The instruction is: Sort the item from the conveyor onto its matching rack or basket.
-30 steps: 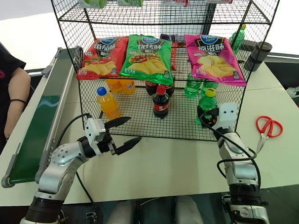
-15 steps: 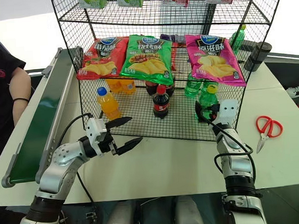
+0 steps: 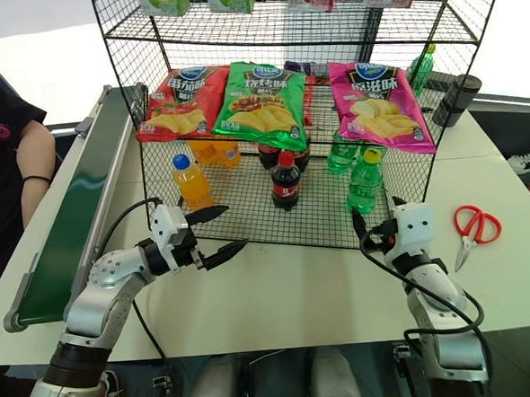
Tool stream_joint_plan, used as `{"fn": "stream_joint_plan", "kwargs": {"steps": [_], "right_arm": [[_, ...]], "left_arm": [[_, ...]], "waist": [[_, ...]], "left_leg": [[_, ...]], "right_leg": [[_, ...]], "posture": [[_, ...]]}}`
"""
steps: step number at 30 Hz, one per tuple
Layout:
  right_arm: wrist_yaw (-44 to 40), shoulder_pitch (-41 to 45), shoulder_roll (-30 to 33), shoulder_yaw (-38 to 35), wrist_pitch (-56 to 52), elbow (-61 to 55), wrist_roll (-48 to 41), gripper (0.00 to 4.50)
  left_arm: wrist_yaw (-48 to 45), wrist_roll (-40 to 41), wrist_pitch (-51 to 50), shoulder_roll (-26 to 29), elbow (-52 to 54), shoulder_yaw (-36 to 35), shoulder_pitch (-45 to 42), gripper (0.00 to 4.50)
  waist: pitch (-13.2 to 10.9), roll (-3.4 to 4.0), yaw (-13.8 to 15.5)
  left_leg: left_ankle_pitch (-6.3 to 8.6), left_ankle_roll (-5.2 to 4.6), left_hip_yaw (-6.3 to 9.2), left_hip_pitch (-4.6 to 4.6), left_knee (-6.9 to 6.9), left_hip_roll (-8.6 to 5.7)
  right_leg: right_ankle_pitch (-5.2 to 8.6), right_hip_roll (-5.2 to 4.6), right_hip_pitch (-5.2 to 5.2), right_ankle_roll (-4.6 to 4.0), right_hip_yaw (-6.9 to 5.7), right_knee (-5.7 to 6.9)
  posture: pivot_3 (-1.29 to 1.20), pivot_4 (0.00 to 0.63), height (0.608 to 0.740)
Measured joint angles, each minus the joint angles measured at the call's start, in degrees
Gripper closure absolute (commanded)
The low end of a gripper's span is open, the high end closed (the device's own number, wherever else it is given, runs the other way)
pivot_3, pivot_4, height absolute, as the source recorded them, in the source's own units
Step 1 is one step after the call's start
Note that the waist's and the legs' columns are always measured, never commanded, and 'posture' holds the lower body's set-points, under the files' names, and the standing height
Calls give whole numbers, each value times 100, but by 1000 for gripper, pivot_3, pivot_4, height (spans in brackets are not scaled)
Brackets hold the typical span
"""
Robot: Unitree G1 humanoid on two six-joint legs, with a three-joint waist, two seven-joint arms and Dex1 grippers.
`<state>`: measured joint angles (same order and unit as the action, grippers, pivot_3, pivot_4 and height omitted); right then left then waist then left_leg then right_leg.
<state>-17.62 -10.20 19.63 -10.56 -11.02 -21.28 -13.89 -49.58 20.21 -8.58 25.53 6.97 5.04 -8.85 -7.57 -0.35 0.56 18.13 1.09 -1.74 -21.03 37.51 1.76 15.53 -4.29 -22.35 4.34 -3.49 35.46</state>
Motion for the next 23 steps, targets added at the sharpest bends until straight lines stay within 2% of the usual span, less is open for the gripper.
{"fn": "stream_joint_plan", "kwargs": {"steps": [7, 13, 23], "right_arm": [[-663, -993, 484, -306, -354, -1113, -597, 10], [-1170, -1557, 764, -838, -379, -1239, -984, 10], [-1377, -1550, 849, -944, -378, -1219, -992, 10]], "left_arm": [[16, -107, 29, 430, -274, -402, 162, 0], [-4, -142, 54, 628, -398, -605, 396, 0], [-22, -152, 63, 685, -401, -630, 693, 0]], "waist": [[1, -1, 16], [3, -6, 18], [3, -6, 18]], "left_leg": [[0, -1, 1, 8, -3, 5], [1, -1, -1, 18, -4, 5], [1, -1, -6, 27, -8, 5]], "right_leg": [[1, 10, 6, -2, 5, -2], [2, 8, 13, -3, 8, -1], [2, 8, 15, -4, 14, 0]], "posture": [[0, 150, 740], [0, 150, 740], [0, 150, 740]]}}
